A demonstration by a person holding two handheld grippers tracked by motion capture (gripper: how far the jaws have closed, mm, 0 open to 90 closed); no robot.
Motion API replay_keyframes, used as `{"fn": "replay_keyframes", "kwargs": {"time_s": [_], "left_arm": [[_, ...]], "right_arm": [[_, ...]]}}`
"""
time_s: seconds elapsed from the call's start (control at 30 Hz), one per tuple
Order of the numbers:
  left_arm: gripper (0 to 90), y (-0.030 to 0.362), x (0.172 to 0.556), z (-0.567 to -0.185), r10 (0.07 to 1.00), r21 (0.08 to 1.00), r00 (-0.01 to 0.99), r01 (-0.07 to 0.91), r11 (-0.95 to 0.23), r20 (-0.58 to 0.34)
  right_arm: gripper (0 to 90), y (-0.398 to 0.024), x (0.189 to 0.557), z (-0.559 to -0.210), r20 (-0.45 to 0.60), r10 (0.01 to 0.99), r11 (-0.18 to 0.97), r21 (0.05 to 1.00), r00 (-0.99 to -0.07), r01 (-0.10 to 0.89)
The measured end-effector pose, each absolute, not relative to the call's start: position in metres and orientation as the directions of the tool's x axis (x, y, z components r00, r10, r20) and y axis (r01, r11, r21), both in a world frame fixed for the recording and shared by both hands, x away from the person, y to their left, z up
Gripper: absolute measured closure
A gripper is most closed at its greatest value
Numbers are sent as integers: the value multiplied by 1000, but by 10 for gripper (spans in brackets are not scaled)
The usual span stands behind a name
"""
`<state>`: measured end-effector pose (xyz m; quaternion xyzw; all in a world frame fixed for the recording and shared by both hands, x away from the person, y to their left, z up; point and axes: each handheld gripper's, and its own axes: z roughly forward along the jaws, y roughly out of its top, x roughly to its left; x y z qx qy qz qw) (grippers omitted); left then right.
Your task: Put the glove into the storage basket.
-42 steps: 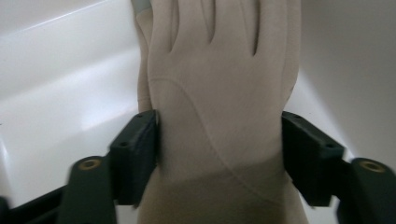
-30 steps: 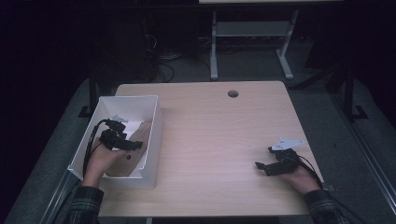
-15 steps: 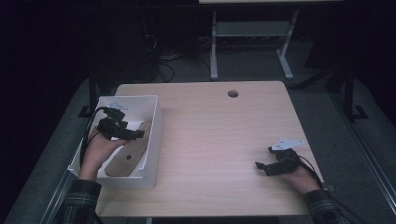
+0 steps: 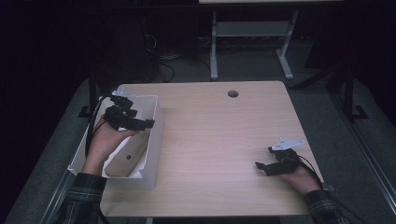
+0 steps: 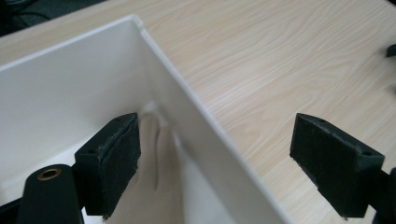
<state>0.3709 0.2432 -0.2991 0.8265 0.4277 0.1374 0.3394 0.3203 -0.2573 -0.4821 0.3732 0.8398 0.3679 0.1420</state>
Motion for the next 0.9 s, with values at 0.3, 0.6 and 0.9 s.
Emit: {"fn": "replay_keyframes", "kwargs": {"time_s": [0.3,0.6,0.9], "left_arm": [[157,200,369,-293,761,708,643,576,-409,-83],[159,162,365,-303,729,721,676,559,-410,-110],[160,127,355,-326,700,711,705,550,-439,-113]], "right_arm": [[134,-257,320,-482,38,731,450,723,-681,523],[134,-257,320,-482,37,729,453,724,-684,521],[134,-257,320,-482,36,728,454,724,-685,520]]}}
